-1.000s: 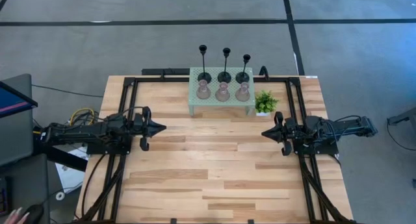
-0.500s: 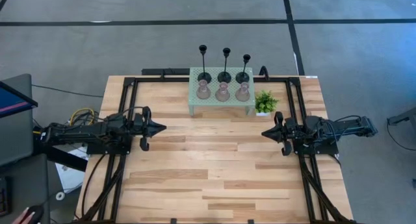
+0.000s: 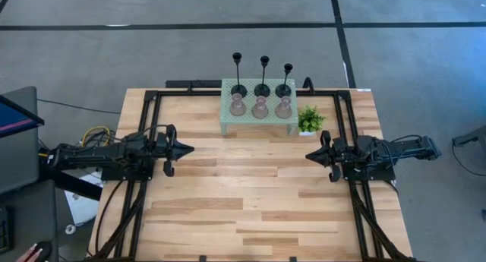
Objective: Pick & Place candle stick holders
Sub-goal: Return to Home Position
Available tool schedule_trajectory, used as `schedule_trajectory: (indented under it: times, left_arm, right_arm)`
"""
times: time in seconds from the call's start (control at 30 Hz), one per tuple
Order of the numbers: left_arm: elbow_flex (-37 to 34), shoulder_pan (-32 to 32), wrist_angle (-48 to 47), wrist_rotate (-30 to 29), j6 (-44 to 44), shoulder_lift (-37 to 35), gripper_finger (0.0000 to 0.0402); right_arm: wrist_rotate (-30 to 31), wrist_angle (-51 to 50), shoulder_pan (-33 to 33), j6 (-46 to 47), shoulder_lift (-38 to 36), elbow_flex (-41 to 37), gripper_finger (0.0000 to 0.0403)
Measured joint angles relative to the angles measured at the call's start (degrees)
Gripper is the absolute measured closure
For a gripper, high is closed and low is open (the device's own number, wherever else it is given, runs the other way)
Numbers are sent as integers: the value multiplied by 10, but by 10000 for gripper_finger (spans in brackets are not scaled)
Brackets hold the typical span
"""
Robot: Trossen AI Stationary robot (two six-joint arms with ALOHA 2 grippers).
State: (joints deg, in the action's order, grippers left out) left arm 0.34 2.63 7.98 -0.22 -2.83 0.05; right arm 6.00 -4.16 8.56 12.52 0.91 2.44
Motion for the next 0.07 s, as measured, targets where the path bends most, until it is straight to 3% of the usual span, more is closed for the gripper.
schedule_trajectory:
  times: [0.07]
  left_arm:
    - [0, 0, 0, 0, 0, 0, 385]
  right_arm:
    - [0, 0, 0, 0, 0, 0, 403]
